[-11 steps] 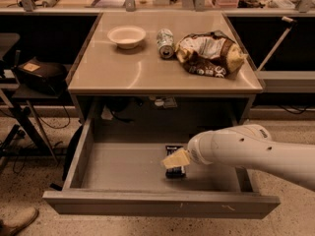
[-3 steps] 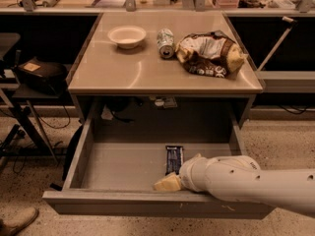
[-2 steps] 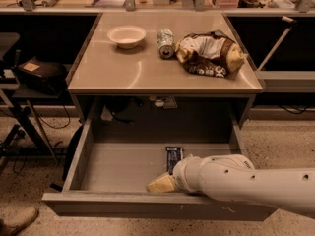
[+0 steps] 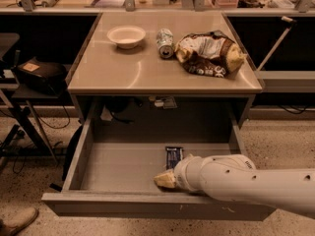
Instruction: Pick rxbar blueberry from top drawer and place on counter
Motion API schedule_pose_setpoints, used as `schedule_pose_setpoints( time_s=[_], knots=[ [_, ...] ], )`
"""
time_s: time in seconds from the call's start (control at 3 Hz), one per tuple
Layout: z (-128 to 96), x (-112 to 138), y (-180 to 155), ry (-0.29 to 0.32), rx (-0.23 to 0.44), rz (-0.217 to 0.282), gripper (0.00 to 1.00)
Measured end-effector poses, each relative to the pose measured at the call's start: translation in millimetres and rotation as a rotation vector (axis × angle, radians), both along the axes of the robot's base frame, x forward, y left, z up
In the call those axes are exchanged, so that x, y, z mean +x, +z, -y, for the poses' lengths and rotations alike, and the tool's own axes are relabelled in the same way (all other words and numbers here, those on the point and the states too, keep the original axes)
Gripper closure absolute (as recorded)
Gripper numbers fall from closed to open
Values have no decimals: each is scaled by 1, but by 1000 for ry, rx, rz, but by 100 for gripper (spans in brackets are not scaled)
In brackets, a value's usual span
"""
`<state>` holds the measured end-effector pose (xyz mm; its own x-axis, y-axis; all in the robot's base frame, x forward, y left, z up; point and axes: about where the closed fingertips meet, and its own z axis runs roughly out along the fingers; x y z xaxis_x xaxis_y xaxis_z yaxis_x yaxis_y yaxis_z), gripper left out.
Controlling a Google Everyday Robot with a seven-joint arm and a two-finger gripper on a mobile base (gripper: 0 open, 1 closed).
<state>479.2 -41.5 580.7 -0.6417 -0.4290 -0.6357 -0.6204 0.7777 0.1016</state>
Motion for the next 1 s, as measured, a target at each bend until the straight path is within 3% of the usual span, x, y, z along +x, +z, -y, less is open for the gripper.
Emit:
schedule_pose_setpoints(
  time_s=[0.67,1.0],
  knots=[
    [0,0,5,0,0,0,88],
    [15,-2,21,2,-9,14,100]
  ],
)
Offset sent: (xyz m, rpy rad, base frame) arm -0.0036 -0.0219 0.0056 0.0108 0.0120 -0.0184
